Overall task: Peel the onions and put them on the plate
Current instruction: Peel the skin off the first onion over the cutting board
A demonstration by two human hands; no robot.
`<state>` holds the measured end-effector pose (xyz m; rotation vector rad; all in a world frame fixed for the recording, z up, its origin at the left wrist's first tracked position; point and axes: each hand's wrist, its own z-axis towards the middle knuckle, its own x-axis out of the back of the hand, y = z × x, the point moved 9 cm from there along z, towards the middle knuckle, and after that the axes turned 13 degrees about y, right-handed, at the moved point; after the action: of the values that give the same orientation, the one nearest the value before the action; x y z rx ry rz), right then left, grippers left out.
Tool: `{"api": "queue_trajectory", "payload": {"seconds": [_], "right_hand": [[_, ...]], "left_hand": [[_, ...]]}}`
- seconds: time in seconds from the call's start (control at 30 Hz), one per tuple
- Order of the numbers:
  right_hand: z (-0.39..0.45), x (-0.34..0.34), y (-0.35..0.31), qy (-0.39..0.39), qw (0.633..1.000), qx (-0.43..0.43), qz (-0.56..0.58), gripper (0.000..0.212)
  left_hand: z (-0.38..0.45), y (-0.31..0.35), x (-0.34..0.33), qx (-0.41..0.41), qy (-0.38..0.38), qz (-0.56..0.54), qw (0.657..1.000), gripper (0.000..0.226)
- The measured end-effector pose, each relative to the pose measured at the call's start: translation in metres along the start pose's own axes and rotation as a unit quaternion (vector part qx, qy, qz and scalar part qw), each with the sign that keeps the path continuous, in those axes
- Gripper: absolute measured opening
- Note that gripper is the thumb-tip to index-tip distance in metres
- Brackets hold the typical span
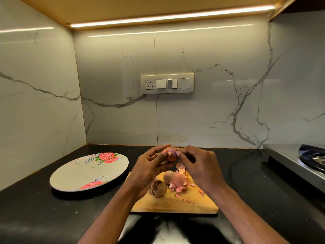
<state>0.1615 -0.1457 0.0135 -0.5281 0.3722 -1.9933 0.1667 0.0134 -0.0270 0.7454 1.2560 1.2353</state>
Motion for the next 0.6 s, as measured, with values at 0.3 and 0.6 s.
{"api": "queue_trajectory", "payload": {"seconds": [0.3, 0.6], "right_hand": [[0.000, 0.001, 0.006, 0.022, 0.999, -0.025, 0.001, 0.015], [-0.001, -0.001, 0.002, 0.003, 0.999, -0.042, 0.033, 0.027]], "left_hand": [[-0.001, -0.002, -0.002, 0.012, -0.002, -0.016, 1.000, 0.030], [-0.001, 0.001, -0.002, 0.009, 0.002, -0.035, 0.999, 0.033]]}}
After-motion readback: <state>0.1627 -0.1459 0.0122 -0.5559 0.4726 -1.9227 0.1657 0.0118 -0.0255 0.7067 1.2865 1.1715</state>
